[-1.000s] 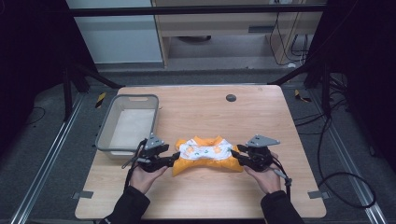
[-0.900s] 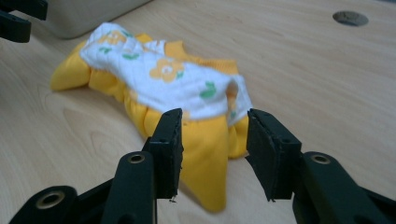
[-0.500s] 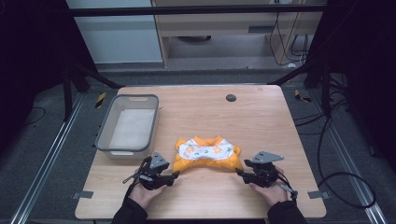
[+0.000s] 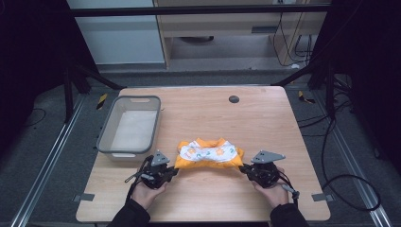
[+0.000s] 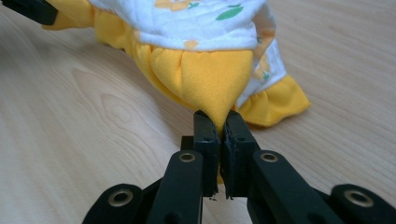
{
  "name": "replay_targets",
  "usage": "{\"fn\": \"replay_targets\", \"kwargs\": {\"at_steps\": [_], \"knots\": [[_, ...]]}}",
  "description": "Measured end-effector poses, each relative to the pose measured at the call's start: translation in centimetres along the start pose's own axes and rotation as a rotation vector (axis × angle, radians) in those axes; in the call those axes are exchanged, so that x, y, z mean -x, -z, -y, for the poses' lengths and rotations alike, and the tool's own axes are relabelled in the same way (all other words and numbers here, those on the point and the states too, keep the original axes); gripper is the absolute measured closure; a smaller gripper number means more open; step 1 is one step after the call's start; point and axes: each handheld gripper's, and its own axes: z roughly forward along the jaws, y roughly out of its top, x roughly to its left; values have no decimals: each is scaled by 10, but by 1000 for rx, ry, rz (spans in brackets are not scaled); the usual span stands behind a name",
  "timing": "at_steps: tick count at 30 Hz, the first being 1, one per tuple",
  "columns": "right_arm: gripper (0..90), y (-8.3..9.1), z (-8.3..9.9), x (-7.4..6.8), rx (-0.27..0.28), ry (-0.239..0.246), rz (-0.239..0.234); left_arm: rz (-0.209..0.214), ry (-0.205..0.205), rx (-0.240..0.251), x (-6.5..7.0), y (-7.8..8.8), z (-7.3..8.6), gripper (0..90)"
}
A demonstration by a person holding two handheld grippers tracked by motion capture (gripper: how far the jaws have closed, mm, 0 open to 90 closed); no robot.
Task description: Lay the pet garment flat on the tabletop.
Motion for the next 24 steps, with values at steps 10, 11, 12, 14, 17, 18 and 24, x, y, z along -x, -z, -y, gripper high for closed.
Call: {"fn": "replay_targets", "kwargs": {"at_steps": [10, 11, 12, 14, 17, 18, 24], "knots": [[841, 50, -18, -15, 56, -13, -161, 121, 13, 58, 6, 48, -2, 842], [836, 53, -17, -17, 43, -17, -175, 131, 17, 47, 7, 49, 1, 838], [833, 55, -14, -19, 30, -20, -188, 136, 18, 38, 9, 50, 6, 835], [825, 57, -6, -21, 0, -24, -199, 142, 19, -5, 12, 49, 15, 824], [779, 49, 16, -22, -64, -37, -182, 144, 21, -44, 15, 42, 28, 782], [779, 49, 16, -22, -64, -37, -182, 138, 18, -51, 15, 39, 31, 782], [667, 42, 23, -19, -63, -24, -123, 104, 6, 14, 12, 42, 32, 566]]}}
